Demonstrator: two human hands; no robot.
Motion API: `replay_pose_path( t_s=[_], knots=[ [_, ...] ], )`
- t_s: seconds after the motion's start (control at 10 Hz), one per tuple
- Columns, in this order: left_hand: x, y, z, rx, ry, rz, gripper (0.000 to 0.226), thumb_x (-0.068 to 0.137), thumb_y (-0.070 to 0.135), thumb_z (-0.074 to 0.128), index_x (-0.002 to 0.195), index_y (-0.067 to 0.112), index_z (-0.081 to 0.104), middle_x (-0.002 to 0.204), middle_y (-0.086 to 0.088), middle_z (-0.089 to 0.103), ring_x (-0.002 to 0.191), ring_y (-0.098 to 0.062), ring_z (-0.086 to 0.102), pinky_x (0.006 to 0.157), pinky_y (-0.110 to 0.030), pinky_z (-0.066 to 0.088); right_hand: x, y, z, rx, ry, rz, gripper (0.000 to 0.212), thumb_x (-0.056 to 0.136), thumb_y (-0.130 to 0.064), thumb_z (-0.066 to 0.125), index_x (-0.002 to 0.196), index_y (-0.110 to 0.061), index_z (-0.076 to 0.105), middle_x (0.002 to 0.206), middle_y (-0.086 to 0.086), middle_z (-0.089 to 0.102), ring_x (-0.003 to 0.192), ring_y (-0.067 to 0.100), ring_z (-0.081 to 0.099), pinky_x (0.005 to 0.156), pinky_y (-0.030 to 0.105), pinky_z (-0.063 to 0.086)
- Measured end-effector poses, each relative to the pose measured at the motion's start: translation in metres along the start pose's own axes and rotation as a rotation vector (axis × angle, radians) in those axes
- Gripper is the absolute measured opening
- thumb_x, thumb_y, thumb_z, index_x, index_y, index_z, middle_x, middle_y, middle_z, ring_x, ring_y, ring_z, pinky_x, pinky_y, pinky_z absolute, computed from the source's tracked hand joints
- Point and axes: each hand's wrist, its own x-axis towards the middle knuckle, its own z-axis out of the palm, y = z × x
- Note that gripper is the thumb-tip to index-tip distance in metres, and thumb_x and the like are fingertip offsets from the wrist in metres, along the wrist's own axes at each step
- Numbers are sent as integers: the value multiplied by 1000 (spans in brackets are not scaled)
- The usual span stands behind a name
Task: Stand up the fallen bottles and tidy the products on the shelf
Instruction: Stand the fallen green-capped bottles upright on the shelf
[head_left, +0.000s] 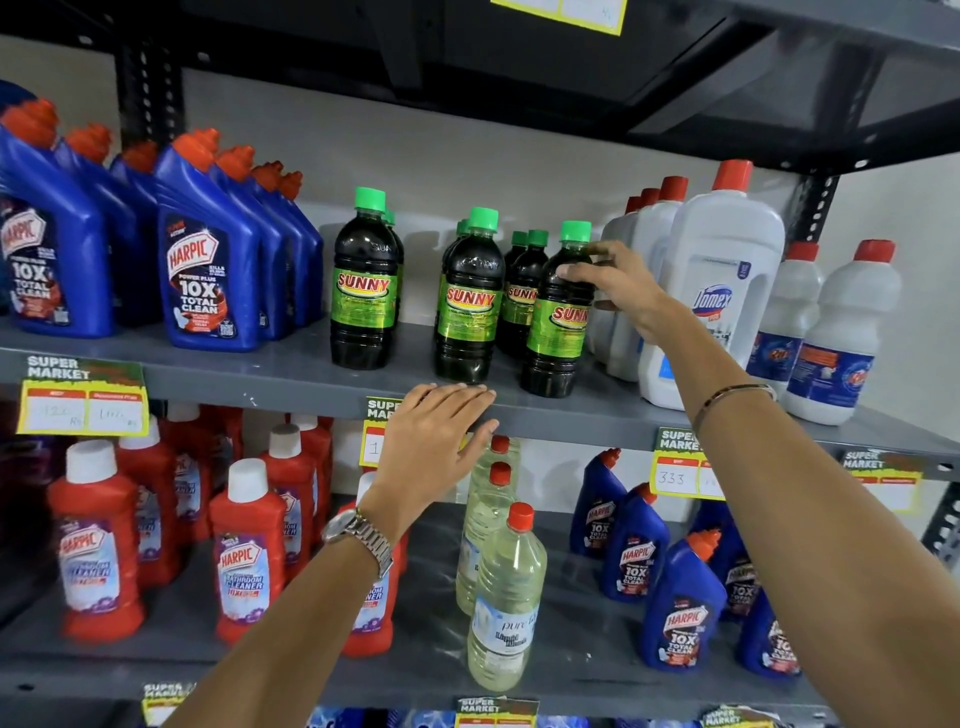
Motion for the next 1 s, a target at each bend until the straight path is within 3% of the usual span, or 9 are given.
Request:
replay_pose_path(
  t_s=[0.1, 0.2, 0.5, 0.8, 0.9, 1.0],
  knots=[
    [1, 1, -1, -3, -1, -3, 31, 88, 33, 55, 108, 14, 69, 104, 0, 72, 95, -16, 66, 86, -32, 48, -2, 6, 3, 68, -36, 19, 53, 79, -24, 66, 126, -15, 42, 111, 2, 57, 101, 16, 56, 74, 27, 47],
    [1, 1, -1, -7, 4, -4, 30, 88, 32, 57, 108, 14, 69, 104, 1, 72, 95, -16, 66, 85, -32, 48, -4, 10, 5, 102, -27, 20, 57, 78, -24, 69, 128, -15, 42, 107, -2, 55, 100, 16, 57, 69, 27, 47],
    [0, 0, 1, 7, 10, 0, 30, 88, 33, 57, 108, 14, 69, 105, 1, 72, 97, -15, 66, 87, -32, 47, -6, 17, 4, 59, -20, 10, 71, 71, -34, 76, 129, -14, 40, 119, 4, 53, 111, 23, 56, 96, 44, 48],
    [0, 1, -1, 13, -8, 0, 30, 89, 33, 55, 109, 14, 69, 107, 1, 71, 98, -14, 65, 88, -32, 47, -10, 21, 6, 82, 11, -28, 65, 65, -36, 80, 115, -21, 41, 110, 2, 59, 106, 22, 59, 94, 45, 49],
    [0, 1, -1, 6, -23, -15, 30, 88, 33, 57, 108, 14, 69, 107, 1, 72, 98, -15, 66, 89, -32, 47, -13, 23, 9, 85, 28, -34, 67, 64, -41, 79, 116, -24, 40, 120, 7, 59, 107, 23, 60, 95, 44, 49],
    [3, 4, -6, -31, -23, -10, 28, 86, 31, 61, 104, 13, 71, 104, 0, 73, 95, -15, 68, 84, -31, 49, -19, 32, 15, 163, 44, -24, 78, 66, -35, 80, 127, -16, 36, 128, 10, 54, 112, 22, 58, 96, 39, 48]
  ],
)
